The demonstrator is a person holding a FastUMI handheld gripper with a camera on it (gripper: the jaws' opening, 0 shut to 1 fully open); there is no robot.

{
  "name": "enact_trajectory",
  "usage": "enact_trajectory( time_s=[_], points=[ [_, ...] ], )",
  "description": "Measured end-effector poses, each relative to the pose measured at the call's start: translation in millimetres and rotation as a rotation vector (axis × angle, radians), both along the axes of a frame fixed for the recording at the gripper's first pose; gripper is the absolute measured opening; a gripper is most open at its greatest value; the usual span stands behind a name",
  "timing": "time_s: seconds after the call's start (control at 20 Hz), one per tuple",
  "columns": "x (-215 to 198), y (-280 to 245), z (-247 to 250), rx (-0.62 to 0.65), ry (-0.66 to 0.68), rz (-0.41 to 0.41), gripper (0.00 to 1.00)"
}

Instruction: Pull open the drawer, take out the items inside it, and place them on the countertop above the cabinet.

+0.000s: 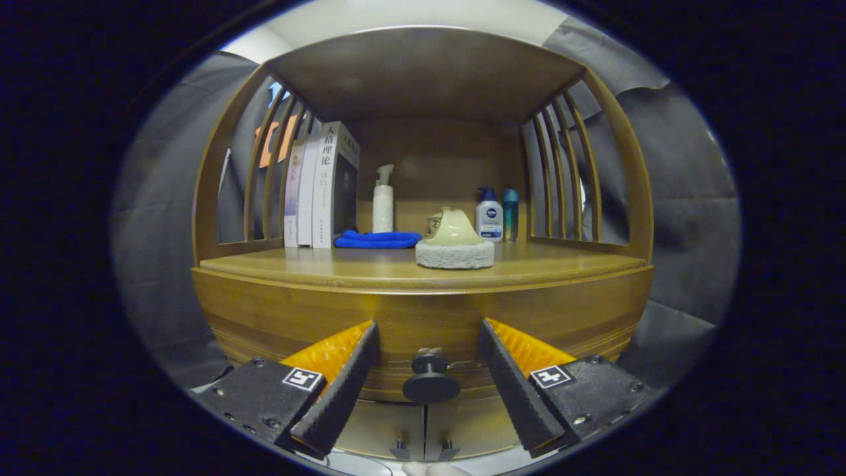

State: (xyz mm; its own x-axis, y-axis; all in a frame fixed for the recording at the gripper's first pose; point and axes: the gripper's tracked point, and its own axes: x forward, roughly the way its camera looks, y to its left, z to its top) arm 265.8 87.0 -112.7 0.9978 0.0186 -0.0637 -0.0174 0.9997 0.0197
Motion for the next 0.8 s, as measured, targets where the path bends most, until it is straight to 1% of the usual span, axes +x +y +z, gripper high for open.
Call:
enact_trajectory(
  time_s=[0.2,0.3,0.4,0.55,0.8],
  points=[
    [-3.6,-0.4,-2.4,-0.031,0.085,0.001,0.99],
    [-8.3,0.9,1.6,-0.016,0.129,0.023,0.99],
    [-17.9,-2.2,11.2,0.002,0.132,0.026,0.99],
    [-56.3,-7.5,30.1,-0.021,0.113,0.046,0.99],
    [-140.1,-23.8,72.5,-0.023,0.051,0.061,0.99]
  ],
)
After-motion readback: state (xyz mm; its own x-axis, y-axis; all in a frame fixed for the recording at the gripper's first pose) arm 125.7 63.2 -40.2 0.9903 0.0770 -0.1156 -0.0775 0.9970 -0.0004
